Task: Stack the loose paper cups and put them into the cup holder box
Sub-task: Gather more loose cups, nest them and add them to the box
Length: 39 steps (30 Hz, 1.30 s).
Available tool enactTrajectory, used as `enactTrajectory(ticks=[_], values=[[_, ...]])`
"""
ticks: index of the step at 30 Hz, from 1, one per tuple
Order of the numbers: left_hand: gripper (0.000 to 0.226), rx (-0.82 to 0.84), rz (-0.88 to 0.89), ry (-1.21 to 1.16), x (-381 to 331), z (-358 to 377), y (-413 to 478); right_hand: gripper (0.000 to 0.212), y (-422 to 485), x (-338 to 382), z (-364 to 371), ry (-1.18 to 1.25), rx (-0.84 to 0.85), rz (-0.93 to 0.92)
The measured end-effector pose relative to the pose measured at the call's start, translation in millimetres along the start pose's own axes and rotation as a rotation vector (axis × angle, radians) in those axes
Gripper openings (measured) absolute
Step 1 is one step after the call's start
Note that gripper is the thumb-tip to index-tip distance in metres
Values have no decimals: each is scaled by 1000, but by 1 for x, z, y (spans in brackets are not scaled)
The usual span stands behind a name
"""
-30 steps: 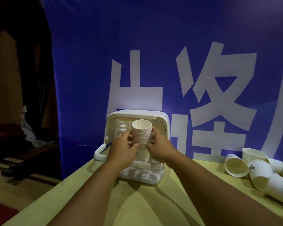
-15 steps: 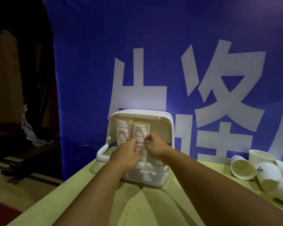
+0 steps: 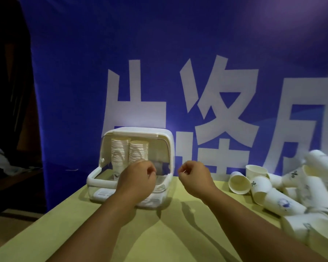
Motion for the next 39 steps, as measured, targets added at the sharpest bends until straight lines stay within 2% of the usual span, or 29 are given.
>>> enactTrajectory(ticks=[5, 8, 11, 15, 18, 24, 28, 32, 39], values=[[12, 108, 208, 171, -65, 33, -9, 14, -22, -57, -54, -150, -96, 140], [11, 218, 241, 190, -92, 69, -12, 26, -38, -83, -82, -216, -266, 214], [18, 262, 221, 141, -114, 100, -13, 46, -52, -94, -102, -442, -395, 228], [51, 368, 179, 123, -140, 148, -4, 76, -48, -105, -107, -547, -306, 287], [60, 440, 168, 135, -160, 179, 4, 88, -43, -121, -106, -638, -181, 319], [66, 459, 229, 162, -173, 219, 17, 89, -35, -146, -109, -602, -164, 437], [71, 468, 261, 178, -176, 215, 15, 67, -35, -155, -109, -563, -184, 479], [66, 374, 217, 88, -174, 205, 11, 73, -31, -160, -107, -664, -146, 506], [48, 207, 76, 84, -155, 175, 11, 58, -37, -152, -109, -627, -186, 473]])
Point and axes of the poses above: each hand's wrist, its own y-axis towards the middle knuckle, its own z-axis out of the palm, x = y × z, the point moved 5 cm from there along y, towards the middle knuckle, and after that the axes turned 3 degrees about y, right-handed, at the moved point
